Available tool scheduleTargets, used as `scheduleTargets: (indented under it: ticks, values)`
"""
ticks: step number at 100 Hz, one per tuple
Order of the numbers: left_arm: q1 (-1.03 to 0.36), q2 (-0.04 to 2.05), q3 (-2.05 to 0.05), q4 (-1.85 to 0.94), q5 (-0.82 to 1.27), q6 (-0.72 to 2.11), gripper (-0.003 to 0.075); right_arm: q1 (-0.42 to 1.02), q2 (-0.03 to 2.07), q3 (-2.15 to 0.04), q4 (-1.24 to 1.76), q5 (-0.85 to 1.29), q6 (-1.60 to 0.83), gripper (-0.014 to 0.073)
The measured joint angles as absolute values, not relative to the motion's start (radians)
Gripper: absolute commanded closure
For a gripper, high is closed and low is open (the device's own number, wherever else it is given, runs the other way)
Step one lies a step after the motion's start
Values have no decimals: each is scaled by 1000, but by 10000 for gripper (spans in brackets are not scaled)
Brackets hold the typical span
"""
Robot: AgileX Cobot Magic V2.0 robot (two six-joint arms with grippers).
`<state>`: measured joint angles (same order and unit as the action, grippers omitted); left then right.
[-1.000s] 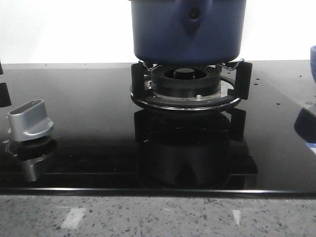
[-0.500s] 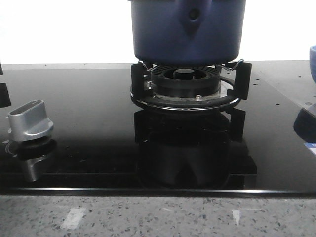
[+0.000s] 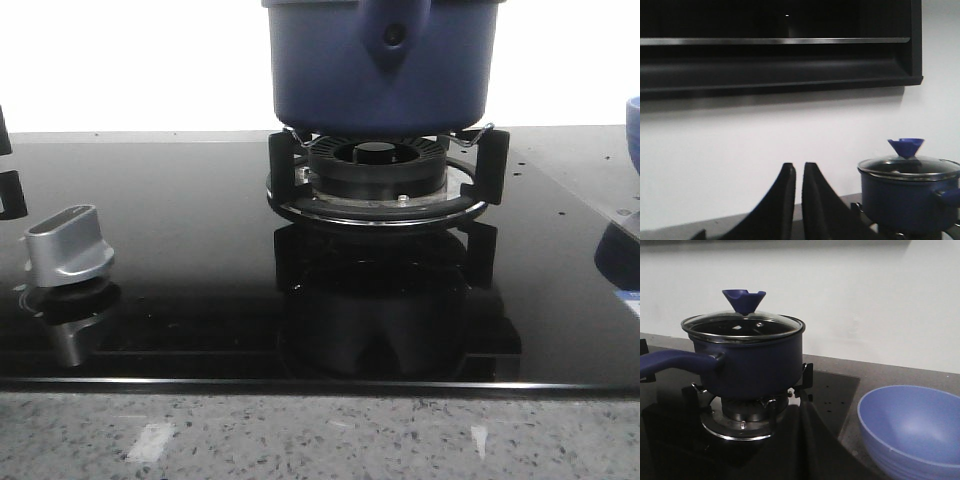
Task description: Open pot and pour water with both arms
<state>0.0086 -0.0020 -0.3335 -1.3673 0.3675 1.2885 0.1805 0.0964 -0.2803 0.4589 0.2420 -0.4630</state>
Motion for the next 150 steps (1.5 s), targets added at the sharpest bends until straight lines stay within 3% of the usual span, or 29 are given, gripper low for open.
scheduleTargets:
  ticks: [73,95,108,118,138,150]
  values:
    - [10,17,-326,-1371,506,1201,741,181,68,-247,457,284,-465,660]
    - [10,17,-326,-1374,501,1201,741,181,68,-247,457,284,-465,660]
    - [12,21,-324,-1373,384,1163,741,181,68,-247,457,284,-465,660]
    - [18,35,-323,-1173,252,933,741,181,68,-247,457,286,-465,660]
    - [18,53,-236,-375,111,117,741,181,68,-247,457,286,-465,660]
    - [-4,53,-100,-199,0,-61,741,181,68,-247,457,286,-465,660]
